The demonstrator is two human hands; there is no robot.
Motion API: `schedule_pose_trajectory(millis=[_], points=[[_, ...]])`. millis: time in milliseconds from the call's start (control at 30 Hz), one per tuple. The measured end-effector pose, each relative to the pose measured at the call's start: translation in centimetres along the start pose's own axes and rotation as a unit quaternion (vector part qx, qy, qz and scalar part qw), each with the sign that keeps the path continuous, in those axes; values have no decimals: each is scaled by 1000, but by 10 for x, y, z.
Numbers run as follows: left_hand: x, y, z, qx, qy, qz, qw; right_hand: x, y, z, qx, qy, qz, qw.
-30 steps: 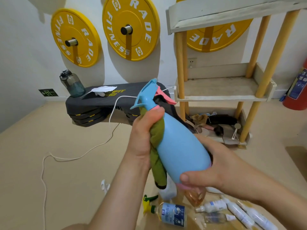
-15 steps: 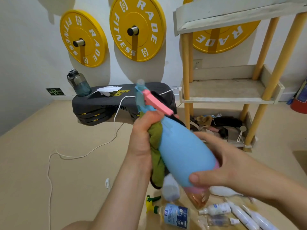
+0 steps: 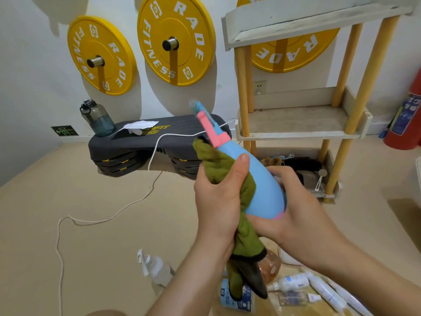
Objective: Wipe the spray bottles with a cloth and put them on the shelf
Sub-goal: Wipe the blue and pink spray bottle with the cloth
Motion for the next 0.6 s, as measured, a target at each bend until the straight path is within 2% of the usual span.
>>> schedule_pose_trajectory(millis=[100, 167, 300, 367, 467, 533, 567, 600], points=[[5, 4, -9, -14, 26, -39, 999, -2, 2, 8, 39, -3, 205, 978], [8, 12, -17, -38, 32, -32, 998, -4, -1, 12, 90, -32, 288, 953], [12, 21, -20, -10, 43, 58, 997, -11, -1, 15, 148, -75, 324, 931], [10, 13, -15, 9, 50, 69, 996, -20, 0, 18, 164, -90, 350, 918], [11, -2, -13, 91, 87, 114, 985, -28, -1, 20, 190, -57, 420, 886], [17, -3, -20, 149, 141, 199, 958, -22, 1, 17, 231, -20, 465, 854], [20, -1, -23, 196, 162, 272, 928, -18, 3, 14, 246, -3, 488, 837], [21, 4, -25, 254, 177, 353, 883, -13, 6, 10, 254, 13, 510, 822]])
Point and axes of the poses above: each hand's wrist, its own z-axis towards the middle knuckle, its own x-axis out of the palm, y = z × x, the point moved 1 cm from there along z, towards the middle knuckle, and after that the axes turned 13 degrees about -z, right-handed, at the moved point
